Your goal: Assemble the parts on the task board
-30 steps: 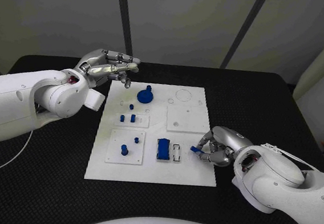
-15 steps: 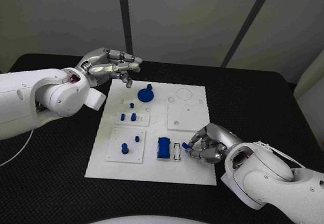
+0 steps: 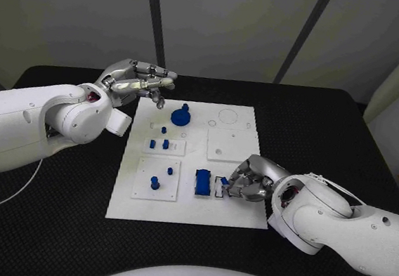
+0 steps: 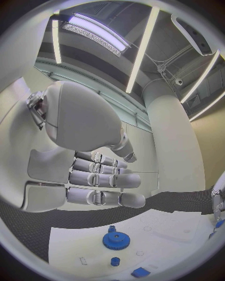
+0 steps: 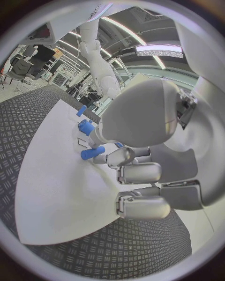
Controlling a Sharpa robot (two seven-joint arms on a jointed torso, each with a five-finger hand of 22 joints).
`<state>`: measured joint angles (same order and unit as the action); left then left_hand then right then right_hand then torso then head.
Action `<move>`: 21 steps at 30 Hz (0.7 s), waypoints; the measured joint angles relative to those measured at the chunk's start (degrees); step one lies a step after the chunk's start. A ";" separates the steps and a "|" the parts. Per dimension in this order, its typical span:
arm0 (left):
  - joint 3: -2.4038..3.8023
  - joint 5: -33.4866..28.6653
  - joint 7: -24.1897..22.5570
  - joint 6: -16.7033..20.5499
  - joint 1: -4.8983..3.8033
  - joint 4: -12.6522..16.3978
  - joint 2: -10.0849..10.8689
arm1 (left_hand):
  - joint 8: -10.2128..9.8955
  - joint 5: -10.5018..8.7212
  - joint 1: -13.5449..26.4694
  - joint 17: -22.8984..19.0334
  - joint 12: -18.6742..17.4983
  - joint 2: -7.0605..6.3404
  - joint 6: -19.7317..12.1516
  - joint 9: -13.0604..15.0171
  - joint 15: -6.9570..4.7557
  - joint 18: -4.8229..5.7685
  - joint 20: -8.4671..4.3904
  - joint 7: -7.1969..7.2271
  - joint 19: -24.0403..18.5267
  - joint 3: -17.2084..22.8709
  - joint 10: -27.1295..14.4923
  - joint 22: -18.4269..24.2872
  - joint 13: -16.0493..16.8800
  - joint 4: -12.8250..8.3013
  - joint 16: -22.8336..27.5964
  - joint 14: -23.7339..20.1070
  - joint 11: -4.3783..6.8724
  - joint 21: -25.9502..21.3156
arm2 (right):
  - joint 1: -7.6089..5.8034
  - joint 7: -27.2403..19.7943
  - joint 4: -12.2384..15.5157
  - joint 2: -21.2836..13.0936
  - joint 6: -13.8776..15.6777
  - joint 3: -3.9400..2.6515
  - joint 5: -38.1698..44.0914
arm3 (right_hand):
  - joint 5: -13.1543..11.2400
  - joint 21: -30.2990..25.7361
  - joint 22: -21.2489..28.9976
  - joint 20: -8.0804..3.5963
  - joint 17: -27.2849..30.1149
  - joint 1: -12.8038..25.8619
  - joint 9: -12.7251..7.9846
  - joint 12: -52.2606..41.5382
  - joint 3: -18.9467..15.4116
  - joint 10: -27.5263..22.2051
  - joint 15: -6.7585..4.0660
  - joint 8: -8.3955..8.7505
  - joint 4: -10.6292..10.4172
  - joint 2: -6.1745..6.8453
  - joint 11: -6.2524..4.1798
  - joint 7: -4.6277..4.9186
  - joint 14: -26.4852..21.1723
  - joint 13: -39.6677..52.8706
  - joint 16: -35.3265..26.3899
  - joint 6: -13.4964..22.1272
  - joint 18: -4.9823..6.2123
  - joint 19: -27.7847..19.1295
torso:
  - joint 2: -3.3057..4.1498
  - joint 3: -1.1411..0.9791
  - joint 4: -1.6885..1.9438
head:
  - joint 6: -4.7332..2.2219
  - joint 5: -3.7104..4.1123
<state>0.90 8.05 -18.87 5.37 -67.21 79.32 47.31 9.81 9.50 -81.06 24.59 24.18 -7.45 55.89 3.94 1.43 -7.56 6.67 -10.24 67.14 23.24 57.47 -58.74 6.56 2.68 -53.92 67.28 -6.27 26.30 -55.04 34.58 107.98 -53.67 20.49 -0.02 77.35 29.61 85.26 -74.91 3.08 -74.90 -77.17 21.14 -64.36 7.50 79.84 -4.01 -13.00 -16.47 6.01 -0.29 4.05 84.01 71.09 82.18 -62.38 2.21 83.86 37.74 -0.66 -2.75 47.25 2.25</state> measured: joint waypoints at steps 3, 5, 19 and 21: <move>0.00 0.04 0.00 -0.02 0.00 0.04 0.04 | 0.00 0.00 0.00 0.00 0.00 0.00 0.00 0.00 0.00 0.00 0.00 0.00 0.00 0.00 0.00 0.00 0.00 0.00 0.00 0.00 0.00 0.00 | 0.00 0.00 -0.13 0.27 -0.26 0.00 -0.20 | 0.00 0.33 0.00 -0.22 0.00 0.91 0.26 -0.40 -0.63 0.22 0.00 -0.46 0.03 -0.16 -0.22 -0.36 0.00 0.22 0.00 -0.44 0.00 0.22 | -0.01 -0.01 -0.01 | 0.00 0.00; 0.00 0.06 0.00 -0.02 0.00 0.05 0.07 | 0.00 0.00 0.00 0.00 0.00 0.00 0.00 0.00 0.00 0.00 0.00 0.00 0.00 0.00 0.00 0.00 0.00 0.00 0.00 0.00 0.00 0.00 | 0.00 0.00 -0.19 0.39 -0.33 0.00 -0.28 | 0.00 0.33 0.00 -0.22 0.00 1.19 0.45 -0.66 -0.87 0.43 0.00 -0.47 -0.09 -0.15 -0.43 -0.36 0.00 0.41 0.00 -0.45 0.00 0.22 | 0.00 -0.02 -0.01 | 0.00 -0.03; 0.00 0.11 0.02 -0.09 -0.01 0.11 0.13 | 0.00 0.00 0.00 0.01 0.00 0.00 0.00 0.00 0.00 0.00 0.00 0.00 0.00 0.00 0.00 0.04 0.00 0.00 0.00 0.00 0.00 0.00 | -0.01 -0.01 -0.22 0.94 0.07 -0.01 -0.65 | 2.34 0.59 0.00 -0.65 -0.04 4.82 1.41 -1.74 -3.56 1.04 0.00 -1.42 -0.09 -0.91 -0.63 -0.79 0.00 1.26 0.24 -1.28 -0.01 0.20 | 0.00 -0.05 -0.07 | 0.01 -0.14; 0.00 0.11 0.02 -0.10 -0.01 0.12 0.15 | 0.00 0.00 0.00 0.01 0.00 0.00 0.00 0.00 0.00 0.00 0.00 0.00 0.00 0.00 0.00 0.04 0.00 0.00 0.00 0.00 0.00 0.00 | -0.01 -0.02 -0.22 1.00 0.14 0.00 -0.70 | 2.34 0.59 0.00 -0.65 -0.04 5.18 1.55 -1.74 -3.98 1.05 0.00 -1.43 -0.11 -1.13 -0.64 -0.87 0.00 1.30 0.24 -1.36 0.00 0.20 | 0.00 -0.05 -0.07 | 0.01 -0.14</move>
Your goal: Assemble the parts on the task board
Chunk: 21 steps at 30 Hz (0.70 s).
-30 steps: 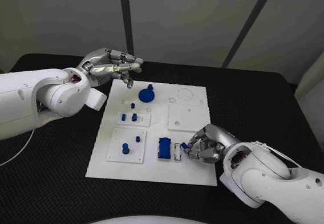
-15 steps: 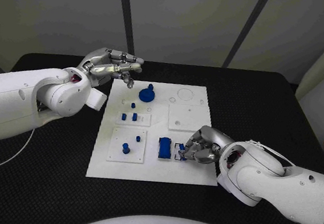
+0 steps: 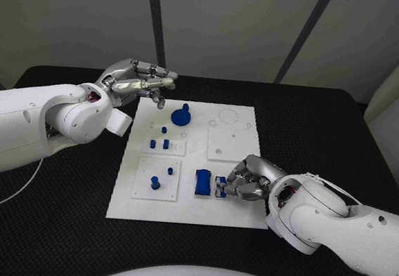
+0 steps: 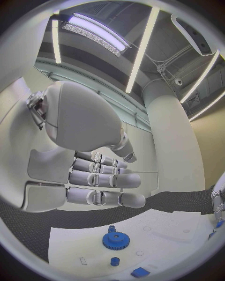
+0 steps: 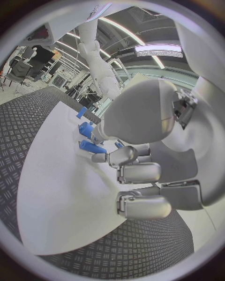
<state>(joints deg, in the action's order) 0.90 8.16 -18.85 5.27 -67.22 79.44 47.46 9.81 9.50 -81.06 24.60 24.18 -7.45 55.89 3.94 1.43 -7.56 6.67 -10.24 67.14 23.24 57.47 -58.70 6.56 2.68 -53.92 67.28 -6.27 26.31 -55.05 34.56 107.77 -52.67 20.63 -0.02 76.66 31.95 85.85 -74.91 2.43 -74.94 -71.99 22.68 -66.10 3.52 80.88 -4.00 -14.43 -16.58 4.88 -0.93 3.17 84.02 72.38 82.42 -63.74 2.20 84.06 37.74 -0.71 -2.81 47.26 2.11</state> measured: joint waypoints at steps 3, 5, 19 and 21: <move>0.00 0.01 0.00 -0.01 0.00 0.00 0.04 | 0.00 0.00 0.00 0.00 0.00 0.00 0.00 0.00 0.00 0.00 0.00 0.00 0.00 0.00 0.00 0.00 0.00 0.00 0.00 0.00 0.00 0.00 | 0.00 -0.02 0.00 0.16 0.15 0.00 -0.09 | -0.50 0.00 0.00 0.00 0.00 1.27 0.22 -0.03 -1.11 0.19 0.00 -0.22 -0.07 -0.18 -0.19 -0.01 0.00 0.14 0.00 -0.01 0.00 0.00 | 0.00 0.00 0.00 | 0.01 -0.03; 0.00 0.02 0.01 -0.02 0.00 0.00 0.06 | 0.00 0.00 0.00 0.00 0.00 0.00 0.00 0.00 0.00 0.00 0.00 0.00 0.00 0.00 0.00 0.00 0.00 0.00 0.00 0.00 0.00 0.00 | 0.01 -0.02 -0.01 0.25 0.23 0.00 -0.13 | -3.31 0.00 0.00 0.00 0.00 2.88 0.43 -0.25 -2.16 0.19 0.00 -0.37 -0.03 -0.47 -0.19 -0.01 0.00 0.22 0.00 -0.01 0.00 0.00 | 0.00 0.00 0.03 | 0.04 -0.07; 0.00 0.04 0.04 -0.11 0.00 -0.01 0.08 | 0.00 0.00 0.00 0.01 0.00 0.00 0.00 0.00 0.00 0.00 0.00 0.00 0.00 0.00 0.00 -0.01 0.00 0.00 0.00 0.00 0.00 0.00 | 0.01 -0.09 -0.35 0.54 0.56 -0.01 -0.31 | -9.54 0.00 0.00 0.00 0.01 4.45 0.88 -0.25 -4.62 0.19 0.00 -0.37 -0.12 -1.12 -0.19 -0.01 0.01 0.34 0.00 -0.01 0.00 0.00 | 0.02 0.03 0.05 | 0.26 -0.23; 0.00 0.05 0.05 -0.12 0.00 -0.02 0.09 | 0.00 0.00 0.00 0.01 0.00 0.00 0.00 0.00 0.00 0.00 0.00 0.00 0.00 0.00 0.00 -0.01 0.00 0.00 0.00 0.00 0.00 0.00 | 0.01 -0.10 -0.37 0.52 0.55 -0.01 -0.32 | -9.57 0.00 0.00 0.00 0.01 4.45 0.89 -0.25 -4.63 0.19 0.00 -0.37 -0.10 -1.12 -0.19 -0.01 0.01 0.34 -0.01 -0.01 0.00 0.00 | 0.01 0.03 0.05 | 0.27 -0.25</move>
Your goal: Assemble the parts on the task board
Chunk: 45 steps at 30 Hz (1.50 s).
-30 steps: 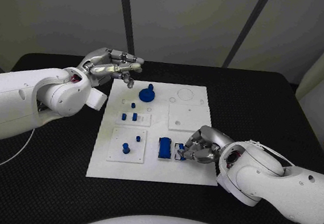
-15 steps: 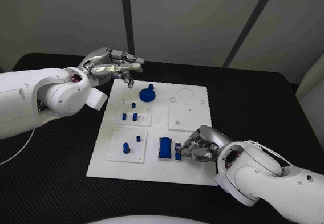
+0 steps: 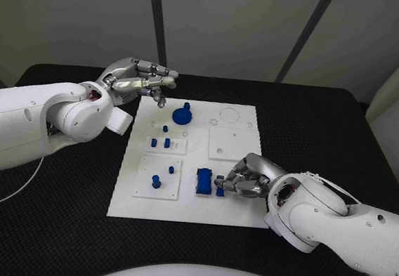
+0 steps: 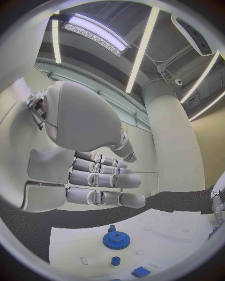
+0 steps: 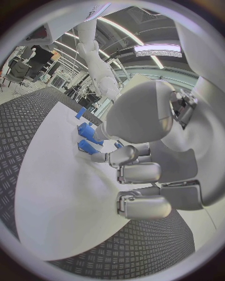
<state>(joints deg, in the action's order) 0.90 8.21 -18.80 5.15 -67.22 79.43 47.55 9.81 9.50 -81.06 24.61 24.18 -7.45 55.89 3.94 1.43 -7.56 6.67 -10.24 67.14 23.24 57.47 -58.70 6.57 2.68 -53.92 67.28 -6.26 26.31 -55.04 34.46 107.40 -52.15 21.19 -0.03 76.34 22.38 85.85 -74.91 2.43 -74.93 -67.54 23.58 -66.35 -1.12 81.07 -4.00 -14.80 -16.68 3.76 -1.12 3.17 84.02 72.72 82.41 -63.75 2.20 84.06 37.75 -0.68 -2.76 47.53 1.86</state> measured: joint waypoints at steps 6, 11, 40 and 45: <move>0.00 0.01 0.03 -0.01 0.00 0.00 0.11 | 0.00 0.00 0.00 0.00 0.00 0.00 0.00 0.00 0.00 0.00 0.00 0.00 0.00 0.00 0.00 0.00 0.00 0.00 0.00 0.00 0.00 0.00 | 0.00 -0.14 0.15 -0.75 -0.15 0.00 0.02 | -2.84 0.00 0.00 0.00 0.00 -4.32 0.51 0.00 -0.59 0.00 -0.43 -0.29 2.25 0.42 0.00 0.00 0.03 0.00 0.00 0.00 0.00 0.00 | -0.04 0.00 -0.01 | 0.02 -0.04; 0.00 0.02 0.04 -0.02 0.00 0.00 0.18 | 0.00 0.00 0.00 0.00 0.00 0.00 0.00 0.00 0.00 0.00 0.00 0.00 0.00 0.00 0.00 0.00 0.00 0.00 0.00 0.00 0.00 0.00 | 0.00 -0.60 0.59 -1.70 -0.66 0.00 0.52 | -6.45 0.00 0.00 0.00 0.00 -7.43 0.84 0.01 -1.05 -0.01 -0.43 -0.29 3.78 0.58 0.00 0.01 0.02 0.12 0.00 0.01 0.00 0.00 | -0.06 -0.01 -0.04 | 0.00 -0.05; 0.00 0.04 0.26 0.00 0.00 -0.47 0.01 | 0.00 0.00 0.00 -0.06 0.21 0.00 0.00 0.00 0.00 0.00 0.00 0.00 0.00 -0.16 0.00 0.06 -0.05 -0.16 0.00 0.00 0.00 -0.22 | 0.01 -3.11 -1.20 -1.17 -3.35 0.00 1.88 | -12.29 0.00 0.00 0.00 0.02 -7.26 1.63 -0.24 -4.49 -0.01 -0.42 -0.99 1.48 -0.98 0.01 0.01 0.02 0.39 -0.01 0.01 0.00 0.00 | 0.02 -0.03 0.01 | -0.01 -0.11; 0.00 0.05 0.32 0.00 0.01 -0.46 0.01 | 0.00 0.00 0.00 -0.06 0.21 0.00 0.00 0.00 0.00 0.00 0.00 0.00 0.00 -0.16 0.00 0.06 -0.05 -0.16 0.00 0.00 0.00 -0.22 | 0.01 -3.42 -2.05 -0.81 -3.06 0.01 1.91 | -12.91 0.00 0.00 0.00 0.02 -7.54 1.76 -0.37 -4.86 -0.02 -0.42 -0.99 1.43 -1.27 0.01 0.01 0.02 0.59 -0.01 0.01 -0.01 0.00 | 0.02 -0.03 0.07 | 0.13 -0.20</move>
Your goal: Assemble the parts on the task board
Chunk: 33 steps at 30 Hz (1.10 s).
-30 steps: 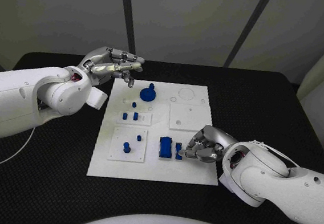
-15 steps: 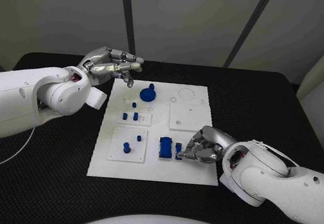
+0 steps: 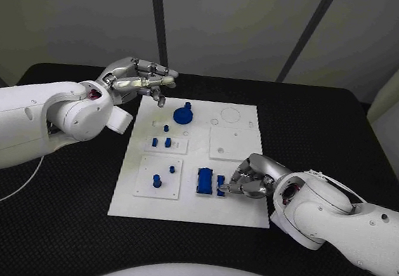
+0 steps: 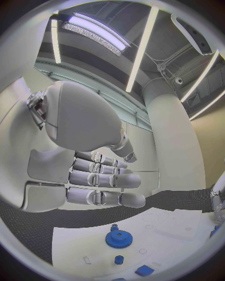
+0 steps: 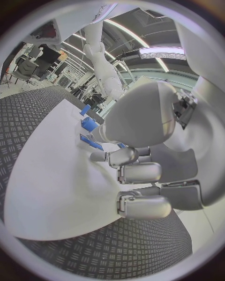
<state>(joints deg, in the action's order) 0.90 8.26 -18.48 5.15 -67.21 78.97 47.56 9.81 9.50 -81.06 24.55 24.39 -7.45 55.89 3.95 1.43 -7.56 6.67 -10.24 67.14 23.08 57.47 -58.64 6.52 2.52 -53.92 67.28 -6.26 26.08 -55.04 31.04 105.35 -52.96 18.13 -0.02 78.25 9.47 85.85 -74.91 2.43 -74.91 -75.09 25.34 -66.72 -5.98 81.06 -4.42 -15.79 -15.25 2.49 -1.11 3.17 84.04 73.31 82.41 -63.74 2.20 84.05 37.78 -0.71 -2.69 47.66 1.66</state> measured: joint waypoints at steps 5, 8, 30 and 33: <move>0.00 0.00 0.04 0.00 0.00 0.00 0.00 | 0.00 0.00 0.00 0.00 0.00 0.00 0.00 0.00 0.00 0.00 0.00 0.00 0.00 0.00 0.00 0.00 0.00 0.00 0.00 0.00 0.00 0.00 | 0.00 -0.32 -0.12 0.24 0.26 0.00 0.01 | 0.00 0.00 0.00 0.00 0.00 -0.13 0.05 0.00 -0.14 0.00 0.00 0.01 -0.15 -0.13 0.00 0.00 0.00 0.04 0.00 0.00 0.01 0.00 | -0.03 0.00 -0.01 | 0.04 -0.16; 0.00 0.00 0.06 0.00 0.01 0.00 0.01 | 0.00 0.00 0.00 0.00 0.00 0.00 0.00 0.00 0.00 0.00 0.00 0.00 0.00 0.00 0.00 0.00 0.00 0.00 0.00 0.00 0.00 0.00 | 0.00 -0.57 -0.01 0.25 0.44 0.00 0.02 | 0.00 0.00 0.00 0.00 0.00 -0.13 0.05 0.00 -0.14 0.00 0.00 -0.19 -0.15 -0.13 0.00 0.00 0.00 0.04 0.00 0.00 0.00 0.00 | -0.07 -0.01 -0.09 | -0.05 -0.18; -0.02 -2.16 -1.32 2.84 1.74 -3.36 -0.96 | 0.19 0.00 0.76 -10.09 -2.89 -0.76 -1.13 -0.06 3.33 -3.94 3.42 -1.13 -13.10 -2.55 -3.02 10.27 -2.54 1.75 19.73 -11.33 -1.74 -13.83 | -2.83 -27.68 -14.75 2.78 5.82 -0.11 -31.38 | 4.37 -37.50 19.30 2.56 30.09 -14.20 -4.32 33.06 0.82 -19.48 3.26 7.38 5.09 -3.64 3.72 4.08 -7.46 -24.78 -27.49 7.43 7.66 -26.63 | -2.50 0.59 -1.36 | -3.80 -0.44; -0.02 -3.16 -1.97 3.70 2.32 -6.03 -2.04 | 0.19 0.00 0.76 -13.41 -5.27 -0.76 -1.13 -0.06 4.22 -3.93 5.23 -1.13 -16.10 -2.60 -2.42 16.35 -2.90 2.15 28.15 -10.52 -2.26 -19.31 | -3.36 -33.62 -21.28 6.48 5.91 -0.41 -38.08 | 2.99 -43.87 23.29 3.52 38.87 -16.85 -5.60 39.43 2.03 -21.45 4.38 8.29 5.89 -3.50 4.64 4.45 -16.22 -31.29 -38.54 7.31 7.63 -31.59 | -3.30 0.79 -2.09 | -5.08 -0.81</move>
<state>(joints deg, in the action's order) 0.88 5.10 -20.45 8.85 -64.89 72.94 45.52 10.00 9.50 -80.30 11.13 19.12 -8.21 54.76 3.89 5.65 -11.48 11.90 -11.37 51.04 20.48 55.05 -42.29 3.62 4.66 -25.76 56.76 -8.52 6.77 -58.39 -2.58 84.07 -46.48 24.04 -0.43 40.17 12.46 41.98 -51.62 5.96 -36.04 -91.94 19.73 -27.28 -3.95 59.61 -0.03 -7.51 -9.36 -1.01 3.52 7.62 67.82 42.02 43.87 -56.43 9.83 52.47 34.48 0.08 -4.78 42.58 0.85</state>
